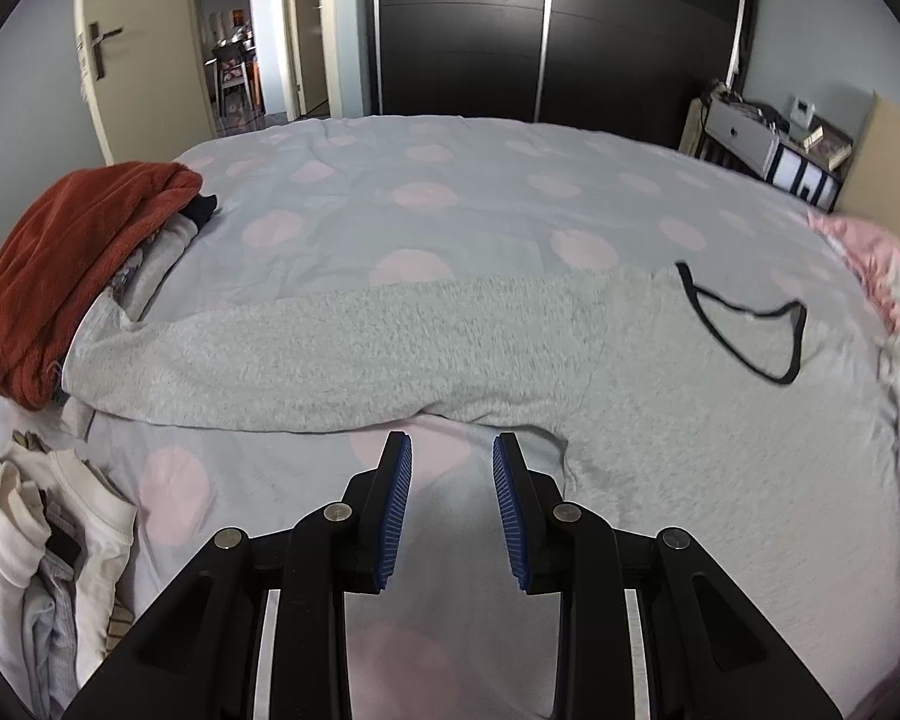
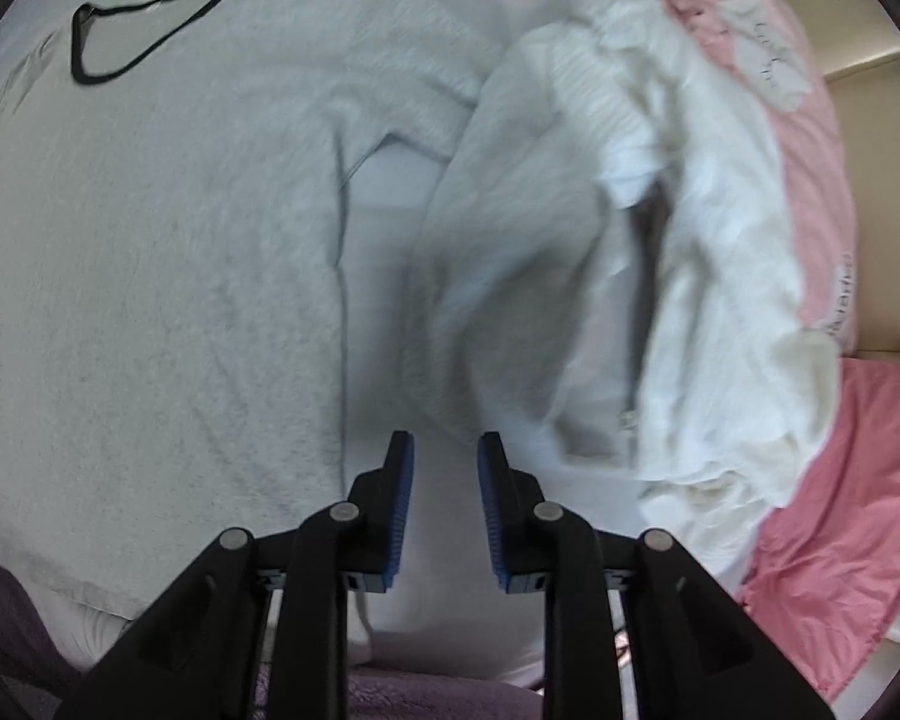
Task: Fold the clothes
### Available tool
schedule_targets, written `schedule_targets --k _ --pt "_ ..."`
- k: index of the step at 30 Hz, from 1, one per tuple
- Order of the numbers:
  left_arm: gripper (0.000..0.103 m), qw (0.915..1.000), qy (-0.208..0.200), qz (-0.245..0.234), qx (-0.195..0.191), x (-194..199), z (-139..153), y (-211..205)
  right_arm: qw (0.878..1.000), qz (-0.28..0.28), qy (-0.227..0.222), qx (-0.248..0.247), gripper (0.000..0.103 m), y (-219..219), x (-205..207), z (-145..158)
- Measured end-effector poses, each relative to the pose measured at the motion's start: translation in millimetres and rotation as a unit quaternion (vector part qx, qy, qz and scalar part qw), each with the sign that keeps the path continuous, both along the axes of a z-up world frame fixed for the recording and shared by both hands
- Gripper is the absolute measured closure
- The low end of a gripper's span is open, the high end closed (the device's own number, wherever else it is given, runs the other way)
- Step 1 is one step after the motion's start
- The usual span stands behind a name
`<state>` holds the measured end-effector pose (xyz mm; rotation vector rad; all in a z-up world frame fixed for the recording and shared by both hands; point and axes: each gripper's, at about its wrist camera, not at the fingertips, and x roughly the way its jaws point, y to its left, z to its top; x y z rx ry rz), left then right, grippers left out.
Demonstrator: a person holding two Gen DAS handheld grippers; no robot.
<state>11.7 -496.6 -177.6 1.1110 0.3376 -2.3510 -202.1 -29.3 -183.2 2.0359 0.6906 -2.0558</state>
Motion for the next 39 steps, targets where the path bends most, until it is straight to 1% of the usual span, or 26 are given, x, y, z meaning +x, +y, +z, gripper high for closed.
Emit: schedule_targets --k 2,4,5,8,10,12,13,14,15,16,17,22,23,28,33,34,35,39 --pt "0.073 0.9999 -0.010 -0.007 -0.011 -3 -4 4 1.000 0.009 0.001 0.010 0.075 1 1 -17" --pt "0.073 0.9996 -0.016 -0.010 -0.023 -3 -6 6 0.999 0.013 0.014 0.032 0.070 4 -3 -30" --pt "0.073 0.9994 -0.018 -0.011 -0.027 -4 -6 6 0.999 0.010 0.013 0.032 0.067 7 -6 -35" --pt "0.073 0.9998 -0.008 -0.005 -0.016 -3 -5 0 1.000 -0.005 -0.005 0.017 0.062 17 -14 -49" --pt "0.073 1.0000 -0.005 0.002 -0.003 -5 -6 -6 1.000 -0.012 -0.006 0.018 0.061 22 -17 -51" --pt "0.073 0.9999 -0.006 0.009 0.006 -6 -9 -10 1.000 -0.023 0.005 0.017 0.061 27 -20 -39" --pt "0.073 0.9999 -0.009 0.011 0.009 -7 -11 -12 0.999 -0.029 0.010 0.016 0.063 29 -22 -32" --pt "0.073 0.9998 -0.011 0.013 0.011 -8 -12 -14 0.999 -0.034 0.015 0.015 0.068 32 -24 -26" --pt "0.073 0.9998 -0.012 0.015 0.011 -9 -13 -14 0.999 -0.040 0.020 0.014 0.076 34 -25 -20" --pt "0.073 0.9997 -0.013 0.016 0.012 -9 -14 -15 0.999 -0.046 0.025 0.013 0.090 36 -27 -13" --pt "0.073 0.9997 -0.011 0.016 0.014 -8 -13 -15 0.998 -0.051 0.030 0.013 0.096 39 -28 -7" --pt "0.073 0.9998 0.002 0.015 0.016 -3 -6 -15 0.995 -0.079 0.055 0.009 0.097 51 -37 25" --pt "0.073 0.9998 0.004 0.015 0.016 -1 -5 -15 0.994 -0.085 0.062 0.002 0.097 51 -40 39" --pt "0.073 0.9996 0.012 0.016 0.022 2 0 -15 0.986 -0.117 0.105 -0.054 0.097 45 -64 142" --pt "0.073 0.9996 0.010 0.013 0.021 3 1 -14 0.972 -0.147 0.148 -0.110 0.097 39 -87 245" --pt "0.073 0.9997 0.009 0.013 0.020 4 1 -13 0.971 -0.149 0.148 -0.119 0.097 30 -87 255" --pt "0.073 0.9997 0.009 0.012 0.019 4 2 -13 0.971 -0.146 0.141 -0.125 0.097 15 -82 256" --pt "0.073 0.9996 0.013 0.010 0.022 7 4 -13 0.978 -0.116 0.105 -0.137 0.097 -53 -74 245"
